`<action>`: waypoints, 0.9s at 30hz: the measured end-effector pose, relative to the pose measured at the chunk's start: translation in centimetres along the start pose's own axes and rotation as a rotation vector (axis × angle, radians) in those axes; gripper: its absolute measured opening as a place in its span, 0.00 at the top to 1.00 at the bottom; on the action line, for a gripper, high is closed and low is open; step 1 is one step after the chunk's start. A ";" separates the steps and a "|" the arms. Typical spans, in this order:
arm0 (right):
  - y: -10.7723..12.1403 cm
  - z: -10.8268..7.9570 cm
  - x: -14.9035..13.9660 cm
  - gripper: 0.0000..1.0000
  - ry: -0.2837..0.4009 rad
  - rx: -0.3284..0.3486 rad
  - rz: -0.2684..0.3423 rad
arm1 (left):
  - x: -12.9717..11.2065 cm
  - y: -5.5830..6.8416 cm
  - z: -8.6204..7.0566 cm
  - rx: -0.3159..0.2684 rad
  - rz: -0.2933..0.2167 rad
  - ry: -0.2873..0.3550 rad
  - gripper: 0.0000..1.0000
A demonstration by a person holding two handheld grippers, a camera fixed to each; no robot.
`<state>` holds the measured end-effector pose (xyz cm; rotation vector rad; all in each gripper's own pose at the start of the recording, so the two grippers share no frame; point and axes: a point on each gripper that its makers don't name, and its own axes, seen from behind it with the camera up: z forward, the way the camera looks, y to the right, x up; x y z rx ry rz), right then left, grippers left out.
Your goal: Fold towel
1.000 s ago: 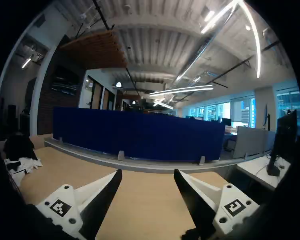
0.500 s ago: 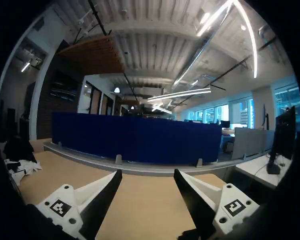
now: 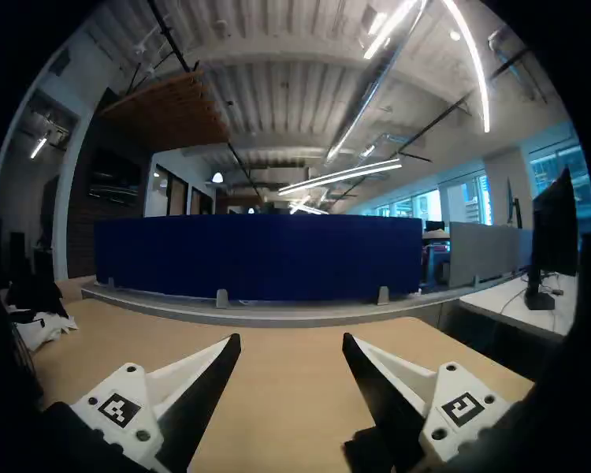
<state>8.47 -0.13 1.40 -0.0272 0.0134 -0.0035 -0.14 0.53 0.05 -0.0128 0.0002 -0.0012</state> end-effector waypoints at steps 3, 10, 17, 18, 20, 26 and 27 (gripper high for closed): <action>0.4 -0.1 -1.1 0.00 -0.001 0.003 0.015 | 0.0 0.0 0.0 0.000 0.000 0.000 0.06; 1.2 -0.1 -3.1 0.00 0.004 0.000 0.053 | 0.0 0.0 0.0 0.000 0.000 0.000 0.06; 2.0 -0.2 -5.1 0.00 -0.012 -0.015 0.048 | 0.0 -0.1 0.0 0.000 0.000 0.000 0.06; 2.1 -0.3 -5.2 0.00 -0.013 -0.017 0.042 | 0.0 -0.1 0.0 0.000 0.000 0.000 0.06; 2.1 -0.4 -5.4 0.00 -0.010 -0.017 0.029 | 0.0 -0.1 0.0 0.000 0.000 0.000 0.06; 1.7 -0.8 -6.5 0.00 -0.008 0.007 0.028 | 0.0 0.0 -0.1 0.000 0.000 0.000 0.06; 1.7 -0.9 -6.7 0.00 -0.008 0.008 0.031 | 0.0 0.0 -0.1 0.000 0.000 0.000 0.06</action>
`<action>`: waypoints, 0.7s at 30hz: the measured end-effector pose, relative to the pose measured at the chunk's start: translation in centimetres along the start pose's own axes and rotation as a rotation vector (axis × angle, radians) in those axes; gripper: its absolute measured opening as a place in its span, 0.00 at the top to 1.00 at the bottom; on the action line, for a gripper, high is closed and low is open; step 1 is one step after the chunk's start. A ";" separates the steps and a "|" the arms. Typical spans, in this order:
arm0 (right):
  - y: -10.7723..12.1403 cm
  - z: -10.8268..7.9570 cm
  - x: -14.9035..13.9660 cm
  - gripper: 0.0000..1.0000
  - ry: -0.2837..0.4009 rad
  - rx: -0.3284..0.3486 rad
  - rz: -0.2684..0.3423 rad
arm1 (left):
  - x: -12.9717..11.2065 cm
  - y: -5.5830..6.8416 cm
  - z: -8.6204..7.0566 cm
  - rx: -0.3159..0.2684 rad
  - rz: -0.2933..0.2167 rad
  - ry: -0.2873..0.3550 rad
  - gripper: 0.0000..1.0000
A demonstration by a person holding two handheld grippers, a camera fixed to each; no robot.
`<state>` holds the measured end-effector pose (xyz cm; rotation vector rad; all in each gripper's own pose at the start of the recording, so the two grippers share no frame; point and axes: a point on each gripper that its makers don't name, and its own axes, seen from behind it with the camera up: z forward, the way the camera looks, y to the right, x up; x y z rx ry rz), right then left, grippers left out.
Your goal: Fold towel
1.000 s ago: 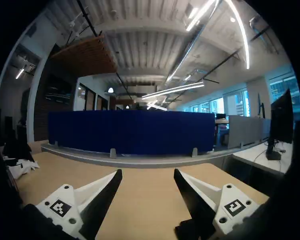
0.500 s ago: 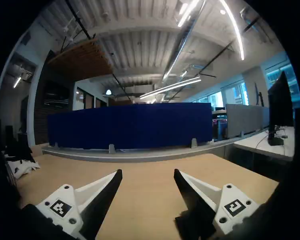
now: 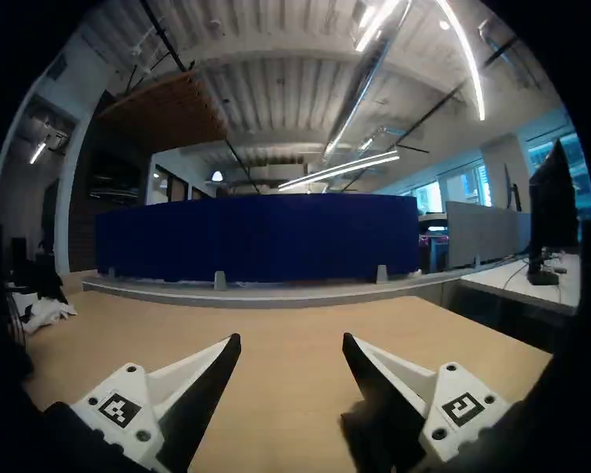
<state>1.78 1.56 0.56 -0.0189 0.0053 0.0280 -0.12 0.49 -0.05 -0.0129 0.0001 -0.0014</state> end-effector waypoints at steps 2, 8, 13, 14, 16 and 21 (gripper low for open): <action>0.1 0.0 -0.3 0.00 0.001 -0.002 0.007 | 0.0 0.0 0.0 0.000 0.000 0.000 0.06; 0.3 0.0 -0.8 0.00 0.008 -0.006 0.017 | 0.0 0.0 -0.1 0.000 0.000 0.000 0.06; -0.2 0.0 -1.1 0.00 0.004 0.003 0.016 | 0.0 0.0 -0.1 0.000 0.000 0.000 0.06; -0.3 0.0 -1.2 0.00 0.003 0.004 0.014 | 0.0 0.0 -0.1 0.000 0.000 0.000 0.06; -0.4 -0.1 -1.3 0.00 0.003 0.008 0.011 | 0.0 0.0 -0.1 0.000 0.000 0.000 0.06; -0.6 -0.1 -1.3 0.00 -0.003 0.016 0.001 | 0.0 0.0 -0.1 0.000 0.000 0.000 0.06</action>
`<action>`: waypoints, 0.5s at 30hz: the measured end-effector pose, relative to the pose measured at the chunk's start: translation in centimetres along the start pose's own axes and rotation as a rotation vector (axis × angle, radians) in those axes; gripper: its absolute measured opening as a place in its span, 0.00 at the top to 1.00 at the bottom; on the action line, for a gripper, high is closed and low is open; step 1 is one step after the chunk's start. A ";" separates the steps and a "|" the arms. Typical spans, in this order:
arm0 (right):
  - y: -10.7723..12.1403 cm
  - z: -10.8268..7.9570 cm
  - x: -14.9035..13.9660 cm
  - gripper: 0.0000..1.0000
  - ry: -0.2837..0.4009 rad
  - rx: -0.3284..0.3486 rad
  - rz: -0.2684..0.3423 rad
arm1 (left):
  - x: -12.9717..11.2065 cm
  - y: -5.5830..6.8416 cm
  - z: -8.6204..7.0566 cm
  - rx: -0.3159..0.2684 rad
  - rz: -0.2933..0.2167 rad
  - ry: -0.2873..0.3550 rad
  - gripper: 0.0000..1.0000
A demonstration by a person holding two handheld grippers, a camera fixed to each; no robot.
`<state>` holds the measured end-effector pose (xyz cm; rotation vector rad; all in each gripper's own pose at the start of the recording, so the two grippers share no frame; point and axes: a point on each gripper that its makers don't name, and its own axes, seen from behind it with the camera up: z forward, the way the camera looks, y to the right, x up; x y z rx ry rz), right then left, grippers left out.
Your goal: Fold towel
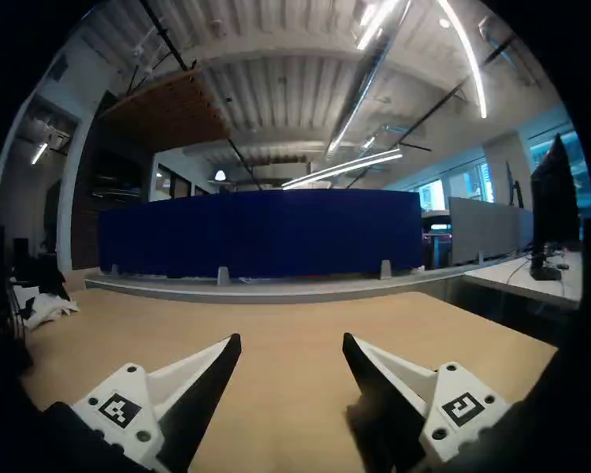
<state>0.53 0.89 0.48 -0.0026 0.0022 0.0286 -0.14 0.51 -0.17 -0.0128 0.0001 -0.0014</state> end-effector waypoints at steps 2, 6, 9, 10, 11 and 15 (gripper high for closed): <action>0.0 0.0 0.0 0.00 0.001 -0.001 -0.006 | 0.0 0.0 0.0 0.000 0.000 0.000 0.06; -0.1 0.1 -0.1 0.00 -0.001 -0.003 -0.017 | 0.0 -0.1 0.0 0.000 0.000 0.000 0.06; -0.1 0.2 -0.2 0.00 -0.001 -0.005 -0.025 | 0.0 -0.1 0.0 0.000 0.000 0.000 0.06; -0.2 0.2 -0.2 0.00 -0.001 -0.005 -0.026 | 0.0 -0.1 0.0 0.000 0.000 0.000 0.06; -0.2 0.2 -0.3 0.00 -0.002 -0.006 -0.028 | 0.0 -0.1 0.0 0.000 0.000 0.000 0.06; -0.2 0.2 -0.3 0.00 -0.002 -0.009 -0.030 | 0.0 0.0 0.0 0.000 0.000 0.000 0.06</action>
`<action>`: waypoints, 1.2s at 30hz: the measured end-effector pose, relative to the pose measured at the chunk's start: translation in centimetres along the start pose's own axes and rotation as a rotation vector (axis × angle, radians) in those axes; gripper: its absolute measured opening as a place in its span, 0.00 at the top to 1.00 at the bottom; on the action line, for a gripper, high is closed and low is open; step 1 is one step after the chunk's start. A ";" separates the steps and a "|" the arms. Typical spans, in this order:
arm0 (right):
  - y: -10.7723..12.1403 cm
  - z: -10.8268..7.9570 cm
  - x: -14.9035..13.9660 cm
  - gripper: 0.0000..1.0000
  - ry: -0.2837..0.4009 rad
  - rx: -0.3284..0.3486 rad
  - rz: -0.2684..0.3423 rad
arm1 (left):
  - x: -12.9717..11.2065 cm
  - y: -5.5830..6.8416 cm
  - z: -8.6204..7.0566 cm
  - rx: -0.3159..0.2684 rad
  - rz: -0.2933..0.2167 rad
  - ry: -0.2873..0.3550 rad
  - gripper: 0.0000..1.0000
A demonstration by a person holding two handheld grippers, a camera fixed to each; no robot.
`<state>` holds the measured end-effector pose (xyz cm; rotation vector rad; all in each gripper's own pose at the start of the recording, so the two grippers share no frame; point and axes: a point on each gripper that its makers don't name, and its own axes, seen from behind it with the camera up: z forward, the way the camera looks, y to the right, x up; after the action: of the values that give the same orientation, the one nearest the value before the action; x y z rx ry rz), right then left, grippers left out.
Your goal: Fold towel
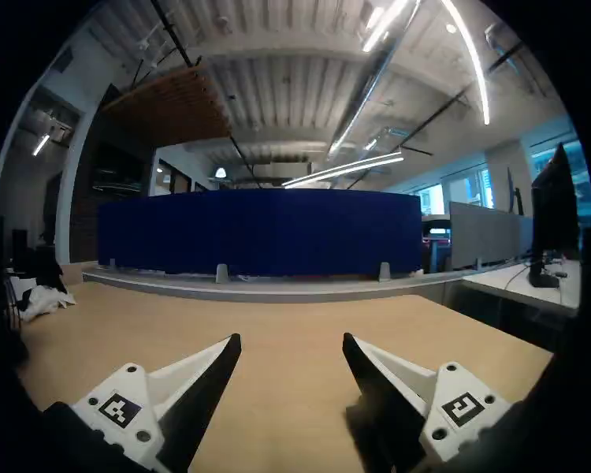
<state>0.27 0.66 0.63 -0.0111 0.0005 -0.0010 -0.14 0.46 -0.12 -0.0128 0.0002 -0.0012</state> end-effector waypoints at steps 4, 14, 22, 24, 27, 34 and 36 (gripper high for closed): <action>0.0 0.0 0.0 0.00 0.000 0.001 0.000 | 0.0 0.0 0.0 0.000 0.000 0.000 0.06; -0.2 0.0 -0.1 0.00 0.000 0.003 0.000 | 0.0 0.0 0.0 0.000 0.000 0.000 0.06; -0.2 -0.1 -0.2 0.00 -0.001 0.002 0.000 | 0.0 0.0 0.1 0.000 0.000 0.000 0.06; -0.2 -0.1 -0.3 0.00 -0.001 0.002 0.000 | 0.0 0.0 0.1 0.000 0.000 0.000 0.06; -0.1 -0.1 -0.3 0.00 -0.001 0.002 0.000 | 0.0 0.1 0.1 0.000 0.000 0.000 0.06; -0.2 -0.1 -0.4 0.00 -0.001 0.002 0.000 | 0.0 0.0 0.1 0.000 0.000 0.000 0.06; -0.2 0.0 -0.4 0.00 -0.001 0.002 0.000 | 0.0 0.0 0.1 0.000 0.000 0.000 0.06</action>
<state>-0.10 0.46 0.60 -0.0089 -0.0007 -0.0010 -0.10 0.51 0.01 -0.0128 0.0003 -0.0016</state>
